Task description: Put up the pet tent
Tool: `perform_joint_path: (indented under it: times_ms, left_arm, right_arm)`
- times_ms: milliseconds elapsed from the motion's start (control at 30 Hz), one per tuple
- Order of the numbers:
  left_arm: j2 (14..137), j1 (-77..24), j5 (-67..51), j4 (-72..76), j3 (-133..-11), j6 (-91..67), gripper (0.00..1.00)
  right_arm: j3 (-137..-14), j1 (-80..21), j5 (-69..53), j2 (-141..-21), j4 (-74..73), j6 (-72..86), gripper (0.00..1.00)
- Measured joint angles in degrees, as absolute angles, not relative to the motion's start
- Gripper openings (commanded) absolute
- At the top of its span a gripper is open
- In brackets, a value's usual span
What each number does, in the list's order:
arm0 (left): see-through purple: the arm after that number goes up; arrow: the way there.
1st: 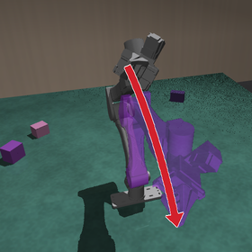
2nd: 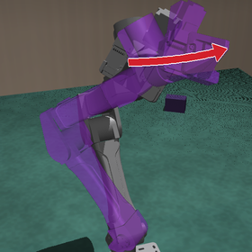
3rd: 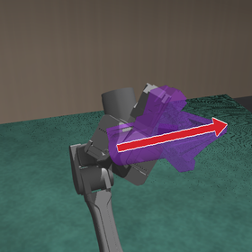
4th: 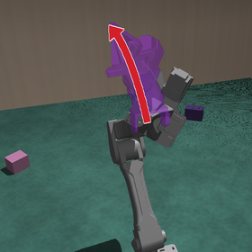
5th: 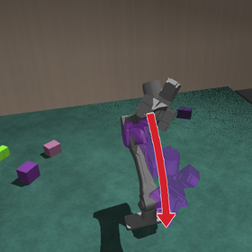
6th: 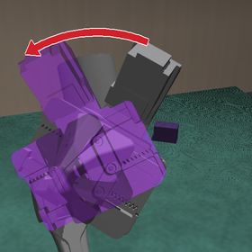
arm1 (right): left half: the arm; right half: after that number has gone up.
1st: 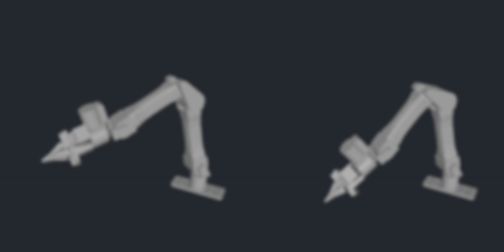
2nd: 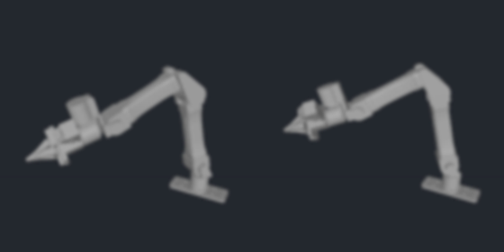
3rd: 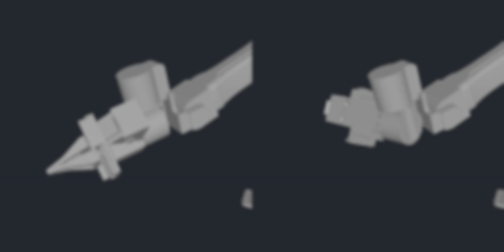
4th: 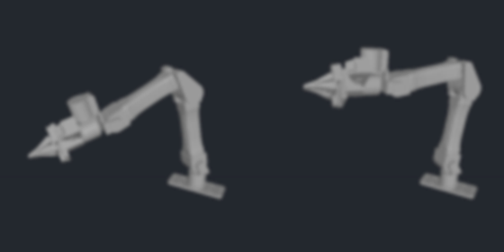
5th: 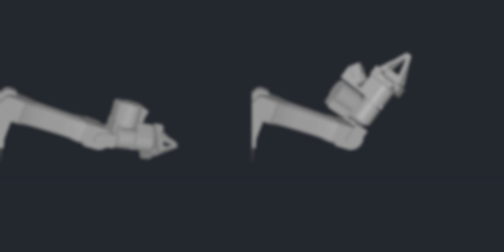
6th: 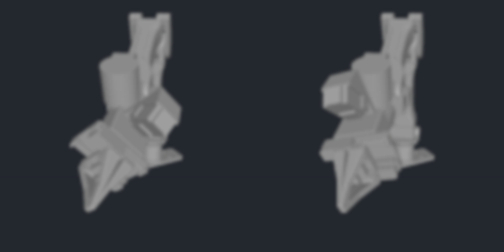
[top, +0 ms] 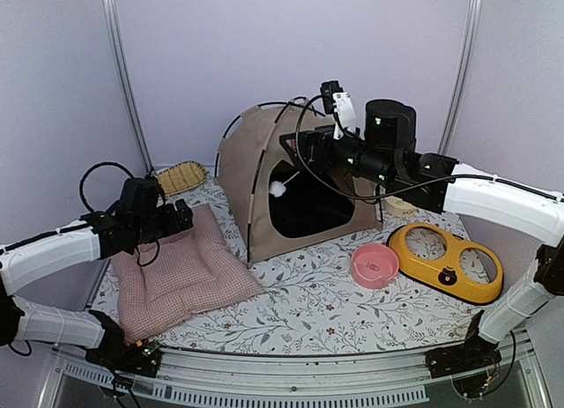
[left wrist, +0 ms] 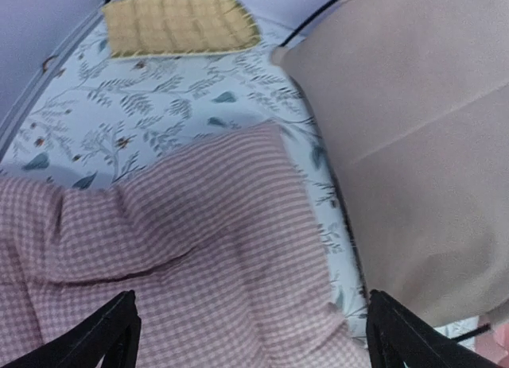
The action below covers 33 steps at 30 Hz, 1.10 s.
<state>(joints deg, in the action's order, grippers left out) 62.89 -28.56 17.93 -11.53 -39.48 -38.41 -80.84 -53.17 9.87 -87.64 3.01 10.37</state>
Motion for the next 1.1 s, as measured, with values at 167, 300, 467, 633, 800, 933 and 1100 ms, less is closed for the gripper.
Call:
perform_joint_path:
  times_ms: [167,300,467,633,800,933,1100]
  left_arm:
    - [65.01,-25.54,22.70,-18.63,-36.51,-45.50,0.99]
    - [66.22,-24.10,23.49,-20.73,-33.36,-49.28,0.99]
    - [71.13,-22.79,22.33,-19.18,-32.08,-50.00,0.99]
    - [77.30,-22.55,21.43,-16.29,-32.08,-49.95,0.88]
    - [79.77,-22.31,20.80,-13.23,-32.10,-48.58,0.25]
    - [79.88,-22.20,21.04,-12.08,-32.71,-46.72,0.00]
    - [78.22,-22.13,21.47,-12.19,-33.98,-44.18,0.00]
  right_arm:
    - [-74.37,-53.15,8.99,-83.85,2.76,11.38,0.99]
    - [-71.11,-53.15,8.38,-80.82,2.68,12.21,0.99]
    - [-69.14,-53.12,8.03,-79.50,2.85,13.15,0.99]
    - [-67.35,-53.10,7.70,-79.35,2.37,14.09,0.99]
    - [-67.29,-53.10,7.29,-79.35,2.11,14.41,0.99]
    - [-67.29,-53.10,6.92,-79.35,2.02,14.52,0.99]
    - [-67.31,-53.10,6.85,-79.35,1.63,14.63,0.99]
